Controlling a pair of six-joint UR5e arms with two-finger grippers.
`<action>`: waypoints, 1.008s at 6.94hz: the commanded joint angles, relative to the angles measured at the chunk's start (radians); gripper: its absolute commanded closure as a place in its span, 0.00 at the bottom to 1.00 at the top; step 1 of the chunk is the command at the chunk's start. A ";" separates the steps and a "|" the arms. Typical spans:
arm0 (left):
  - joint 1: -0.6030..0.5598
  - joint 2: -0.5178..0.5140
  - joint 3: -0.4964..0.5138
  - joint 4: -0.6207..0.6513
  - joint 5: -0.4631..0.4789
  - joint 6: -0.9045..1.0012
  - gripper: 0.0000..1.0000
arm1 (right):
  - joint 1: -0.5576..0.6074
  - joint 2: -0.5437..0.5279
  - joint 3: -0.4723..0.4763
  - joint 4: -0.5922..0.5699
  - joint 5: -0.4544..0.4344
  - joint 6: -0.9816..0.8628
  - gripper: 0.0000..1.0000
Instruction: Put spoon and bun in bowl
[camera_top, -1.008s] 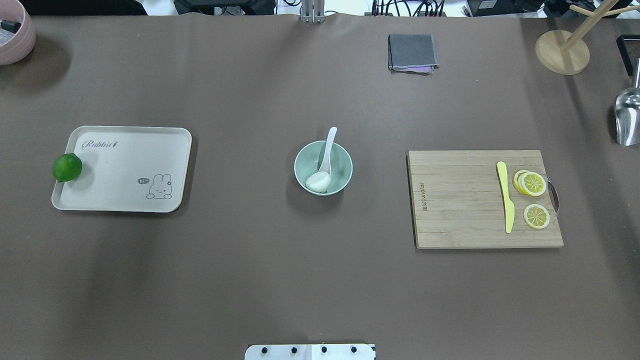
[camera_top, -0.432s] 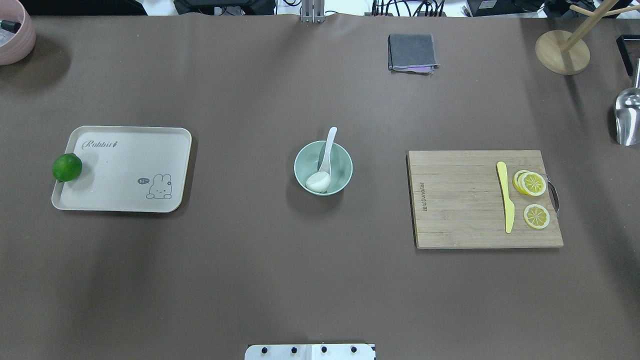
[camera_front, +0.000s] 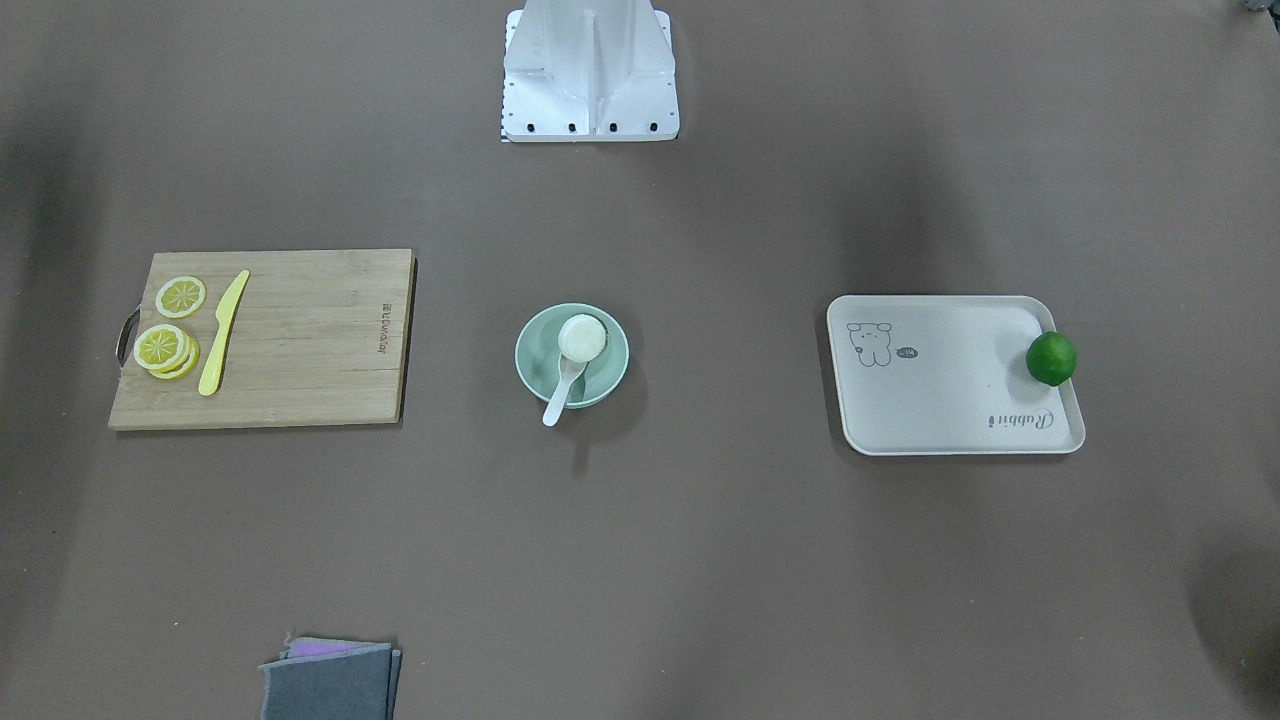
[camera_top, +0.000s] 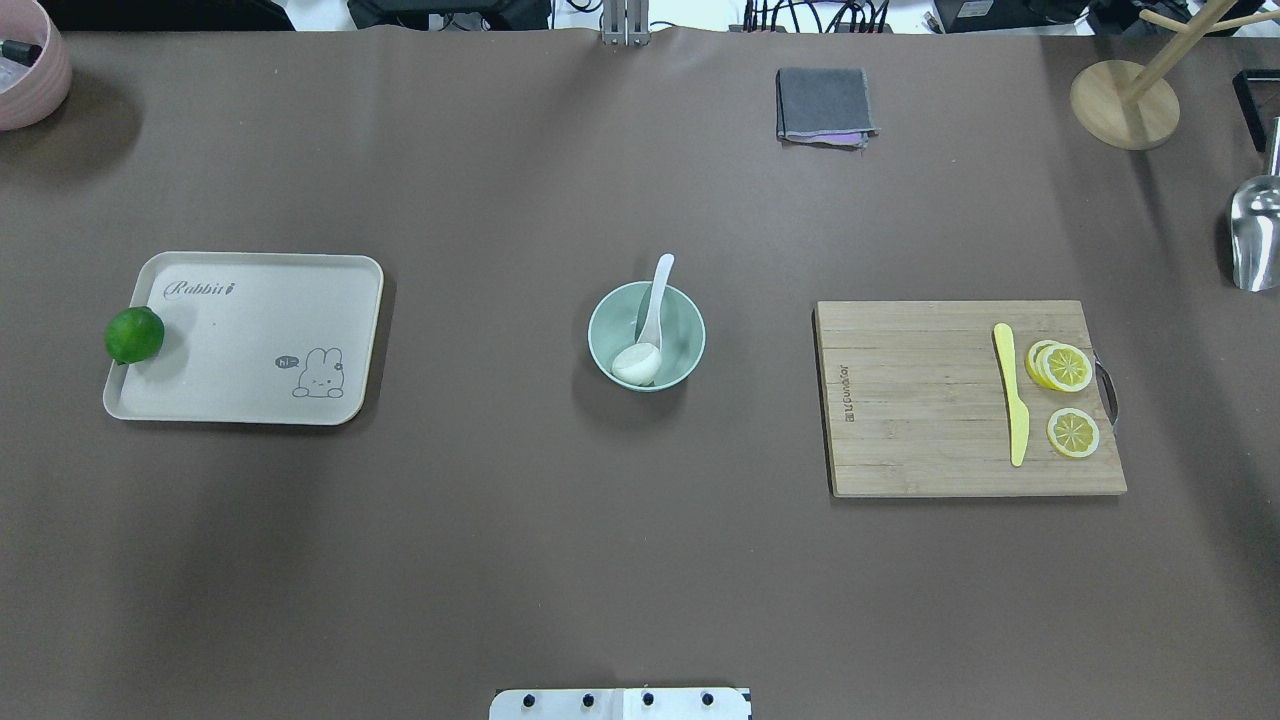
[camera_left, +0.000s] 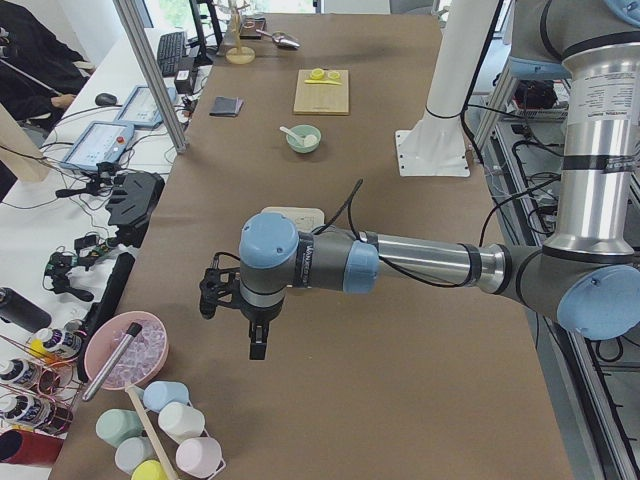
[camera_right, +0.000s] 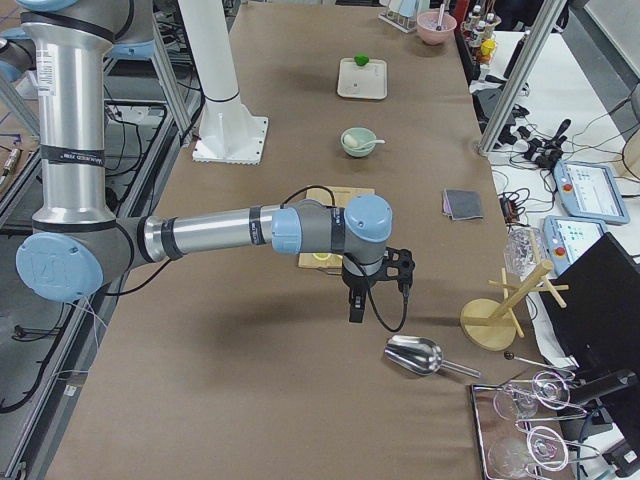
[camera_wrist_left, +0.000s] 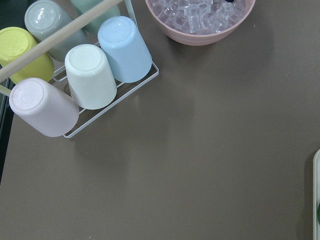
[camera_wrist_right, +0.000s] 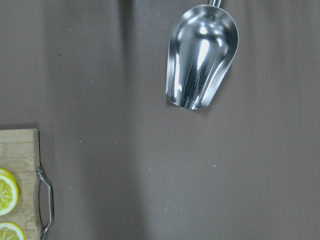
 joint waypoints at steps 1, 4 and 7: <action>0.010 -0.001 -0.013 -0.003 0.000 0.000 0.02 | 0.000 -0.002 0.003 0.000 0.009 0.006 0.00; 0.048 0.001 -0.019 -0.004 0.000 0.000 0.02 | 0.000 0.000 0.003 0.000 0.017 0.006 0.00; 0.056 0.012 -0.009 -0.004 0.000 0.002 0.02 | 0.000 -0.028 -0.006 -0.003 0.017 0.000 0.00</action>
